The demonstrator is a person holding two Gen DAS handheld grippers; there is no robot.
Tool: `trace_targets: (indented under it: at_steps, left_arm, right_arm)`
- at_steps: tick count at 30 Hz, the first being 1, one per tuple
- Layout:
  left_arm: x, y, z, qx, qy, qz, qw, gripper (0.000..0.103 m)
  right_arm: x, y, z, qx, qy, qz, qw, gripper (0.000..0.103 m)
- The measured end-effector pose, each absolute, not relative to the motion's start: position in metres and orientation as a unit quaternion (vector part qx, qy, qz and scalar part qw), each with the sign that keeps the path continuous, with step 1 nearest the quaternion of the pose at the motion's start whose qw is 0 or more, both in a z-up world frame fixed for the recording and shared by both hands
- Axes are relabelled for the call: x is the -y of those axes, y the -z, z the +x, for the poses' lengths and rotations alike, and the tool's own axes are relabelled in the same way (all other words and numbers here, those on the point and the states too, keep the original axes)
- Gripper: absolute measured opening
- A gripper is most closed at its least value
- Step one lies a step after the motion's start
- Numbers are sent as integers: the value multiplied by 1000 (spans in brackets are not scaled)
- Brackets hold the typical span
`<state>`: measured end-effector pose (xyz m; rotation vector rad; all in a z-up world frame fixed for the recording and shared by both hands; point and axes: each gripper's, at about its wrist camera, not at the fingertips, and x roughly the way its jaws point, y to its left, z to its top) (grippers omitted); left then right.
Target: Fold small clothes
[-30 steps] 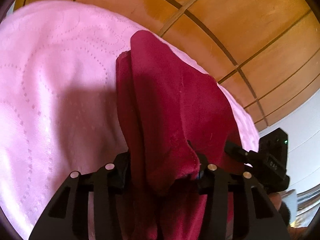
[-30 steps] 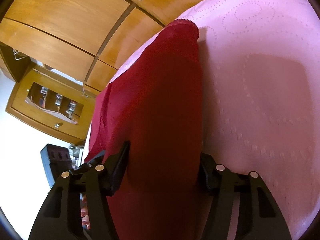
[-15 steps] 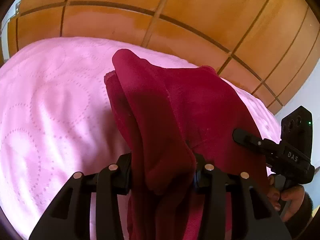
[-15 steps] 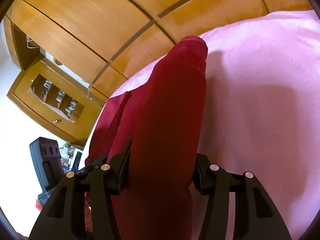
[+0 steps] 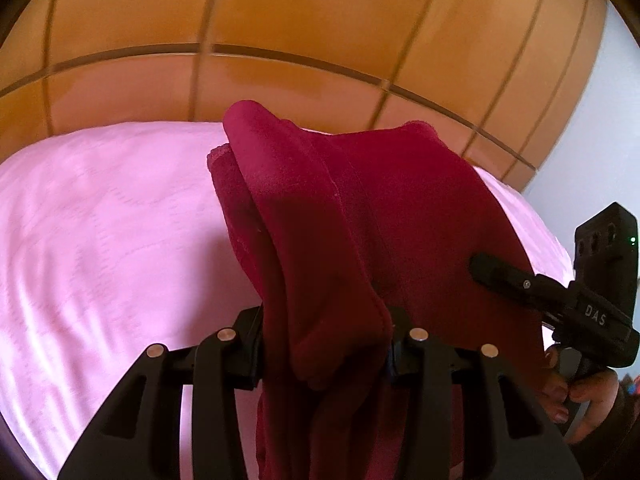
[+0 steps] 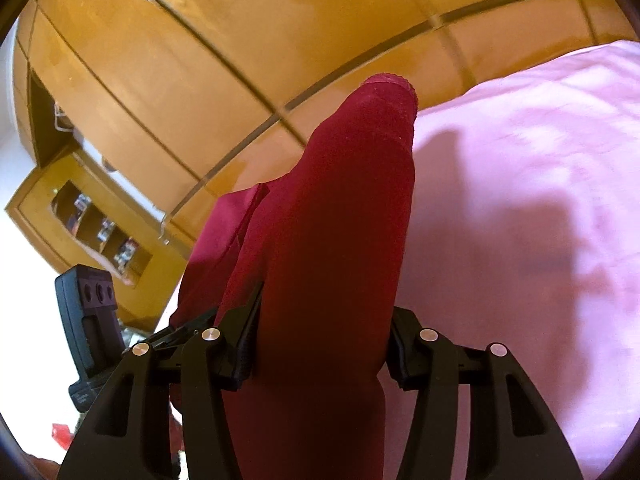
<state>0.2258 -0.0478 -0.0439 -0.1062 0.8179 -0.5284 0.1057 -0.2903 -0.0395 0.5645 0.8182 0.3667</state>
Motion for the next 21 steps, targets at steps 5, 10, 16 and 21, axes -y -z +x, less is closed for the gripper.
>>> trace_targets:
  at_steps: [5, 10, 16, 21]
  left_arm:
    - [98, 41, 226, -394, 283, -22, 874, 41]
    - [148, 38, 233, -395, 314, 0, 864, 42]
    - [204, 38, 240, -393, 345, 27, 852, 42]
    - [245, 39, 246, -388, 368, 45, 844, 42]
  right_arm:
    - [333, 39, 92, -376, -136, 280, 873, 51]
    - [377, 39, 82, -361, -99, 289, 881, 51]
    - [416, 40, 73, -349, -54, 287, 890, 51]
    - [447, 42, 67, -332, -17, 288, 898, 51]
